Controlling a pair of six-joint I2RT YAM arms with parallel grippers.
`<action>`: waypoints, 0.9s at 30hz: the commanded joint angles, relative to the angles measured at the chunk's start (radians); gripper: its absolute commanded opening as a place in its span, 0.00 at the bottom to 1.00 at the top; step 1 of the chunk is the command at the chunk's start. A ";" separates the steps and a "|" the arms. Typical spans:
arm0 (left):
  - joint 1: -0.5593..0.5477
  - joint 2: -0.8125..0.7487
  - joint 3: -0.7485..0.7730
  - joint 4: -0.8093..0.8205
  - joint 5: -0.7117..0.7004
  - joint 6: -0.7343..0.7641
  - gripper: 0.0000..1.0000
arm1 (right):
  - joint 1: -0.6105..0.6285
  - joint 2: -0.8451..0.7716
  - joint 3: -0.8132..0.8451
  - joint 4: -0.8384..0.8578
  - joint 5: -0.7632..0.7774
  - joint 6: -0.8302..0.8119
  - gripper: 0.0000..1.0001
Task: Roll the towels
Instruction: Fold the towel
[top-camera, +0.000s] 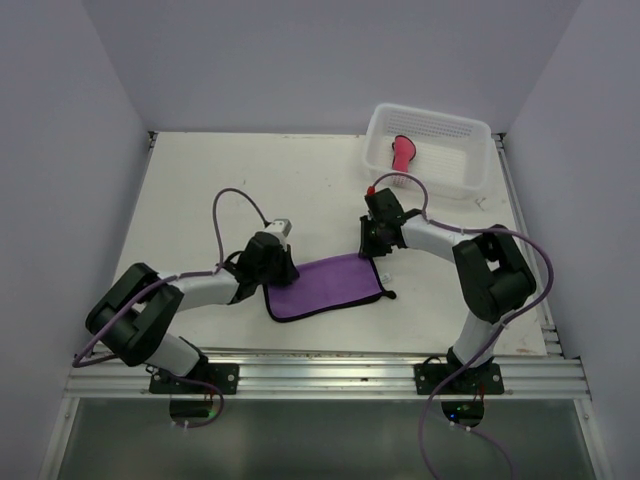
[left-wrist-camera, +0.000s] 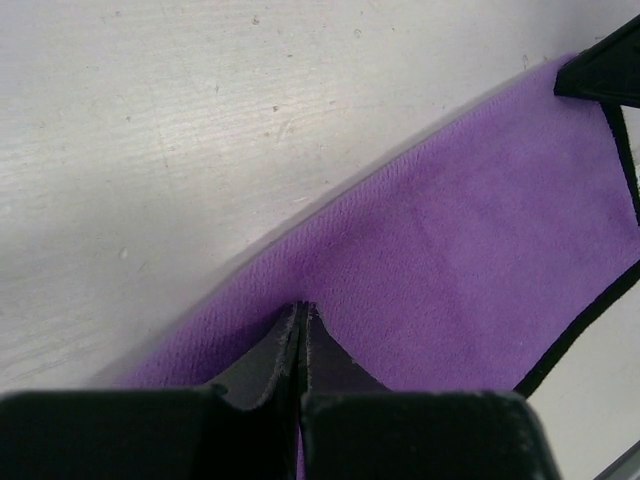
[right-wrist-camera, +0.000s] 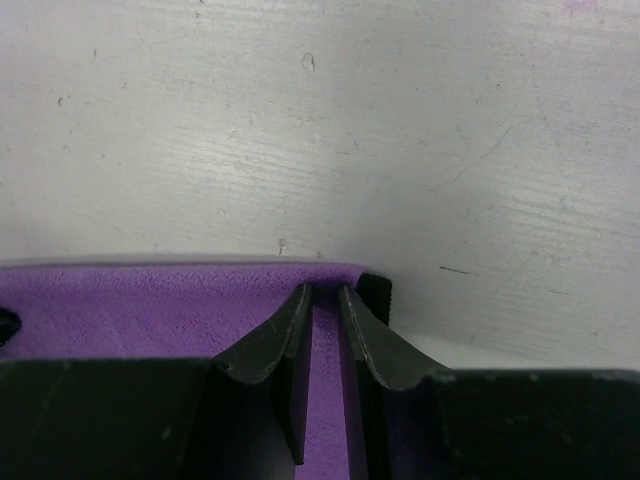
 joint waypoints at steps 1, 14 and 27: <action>0.000 -0.054 0.018 -0.067 -0.035 0.023 0.00 | -0.002 0.014 -0.006 0.012 0.021 -0.012 0.20; 0.010 -0.185 -0.044 -0.173 -0.136 0.017 0.00 | 0.000 0.018 -0.003 0.005 0.036 -0.021 0.20; 0.035 -0.226 -0.077 -0.277 -0.317 -0.070 0.00 | 0.000 0.017 -0.014 0.003 0.041 -0.031 0.20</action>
